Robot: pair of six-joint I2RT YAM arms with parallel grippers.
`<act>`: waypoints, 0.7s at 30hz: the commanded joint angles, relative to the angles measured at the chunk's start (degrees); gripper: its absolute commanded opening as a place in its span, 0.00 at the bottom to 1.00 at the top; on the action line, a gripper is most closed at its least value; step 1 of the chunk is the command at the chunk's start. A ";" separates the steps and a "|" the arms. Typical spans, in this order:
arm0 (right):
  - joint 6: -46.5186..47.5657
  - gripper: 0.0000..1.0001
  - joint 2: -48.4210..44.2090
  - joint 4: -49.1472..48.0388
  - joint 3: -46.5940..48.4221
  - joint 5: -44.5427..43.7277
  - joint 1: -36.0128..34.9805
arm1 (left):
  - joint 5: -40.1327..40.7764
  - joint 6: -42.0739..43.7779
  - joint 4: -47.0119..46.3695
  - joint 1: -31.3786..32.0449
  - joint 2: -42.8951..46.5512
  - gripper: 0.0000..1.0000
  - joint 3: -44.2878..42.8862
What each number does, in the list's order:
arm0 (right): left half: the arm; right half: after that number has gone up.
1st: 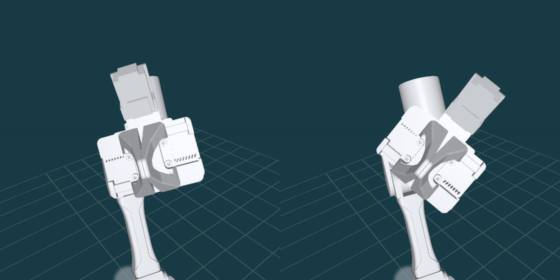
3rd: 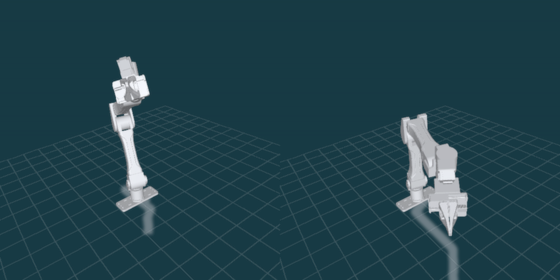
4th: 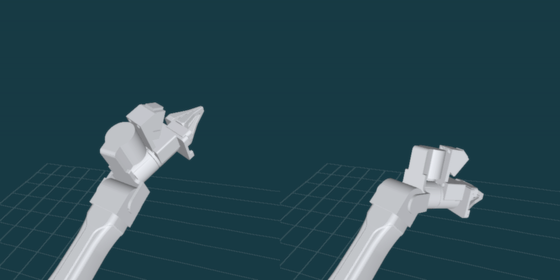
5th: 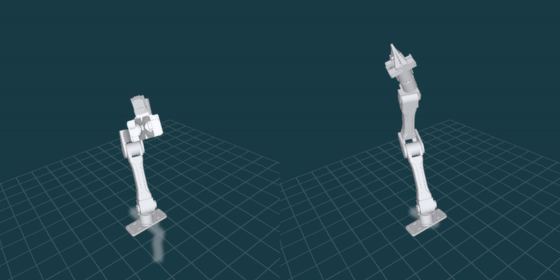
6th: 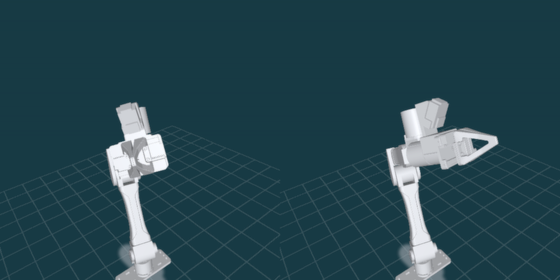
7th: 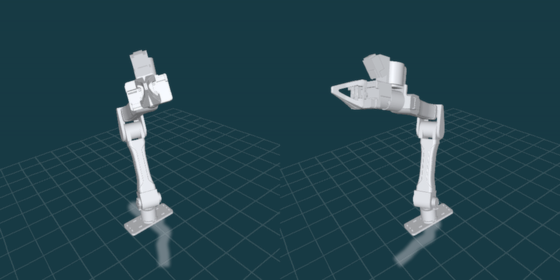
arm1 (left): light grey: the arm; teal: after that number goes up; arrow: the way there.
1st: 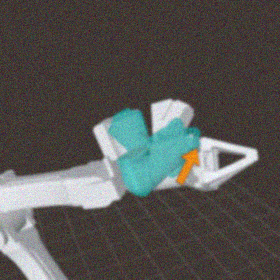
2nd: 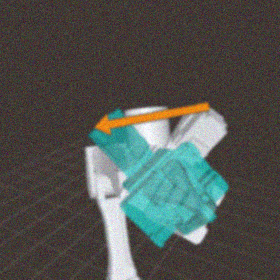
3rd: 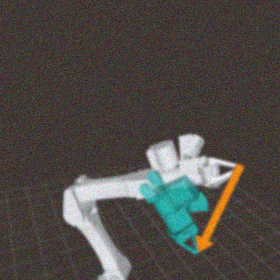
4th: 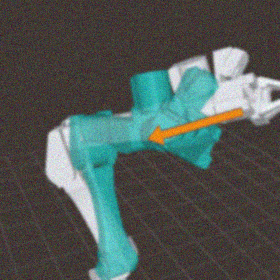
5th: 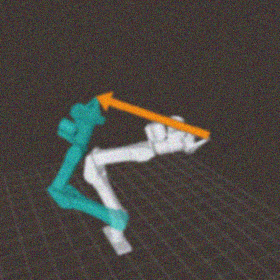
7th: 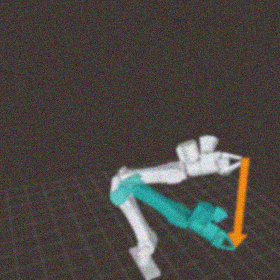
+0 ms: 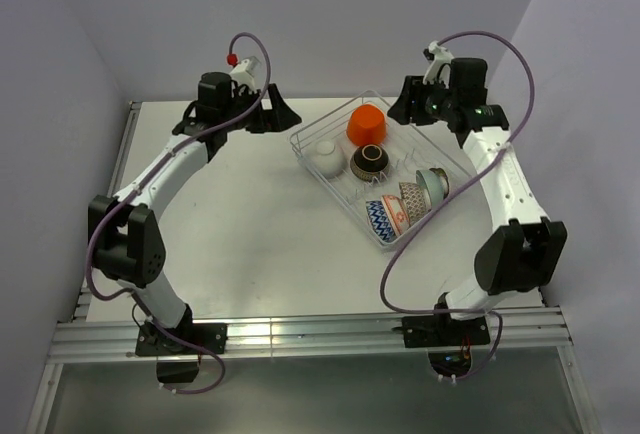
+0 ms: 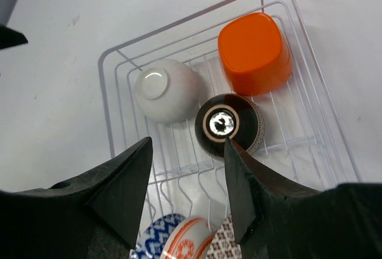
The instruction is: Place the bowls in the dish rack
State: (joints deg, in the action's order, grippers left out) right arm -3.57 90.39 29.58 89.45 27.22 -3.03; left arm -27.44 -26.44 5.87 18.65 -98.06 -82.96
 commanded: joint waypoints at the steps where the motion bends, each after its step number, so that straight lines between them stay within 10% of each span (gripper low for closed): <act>1: 1.55 0.59 -7.75 -1.11 -2.43 2.13 0.83 | -3.32 2.44 4.92 -3.96 3.58 1.00 -4.03; 6: 1.46 0.72 -13.74 2.31 -7.00 2.83 2.58 | -5.16 9.45 20.64 -10.65 1.12 0.99 -13.97; 9: 1.11 0.99 -18.39 4.08 -11.56 4.85 4.33 | -6.13 16.58 32.43 -12.32 0.50 0.99 -18.12; 21: 7.71 1.00 -37.82 6.98 -33.53 1.87 4.78 | 2.56 22.22 33.60 -8.56 20.71 0.99 10.16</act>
State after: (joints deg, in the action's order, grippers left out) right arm 2.20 56.31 36.53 58.28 29.21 1.50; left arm -28.38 -6.87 39.62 7.92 -82.28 -76.27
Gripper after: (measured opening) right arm 0.997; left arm 0.995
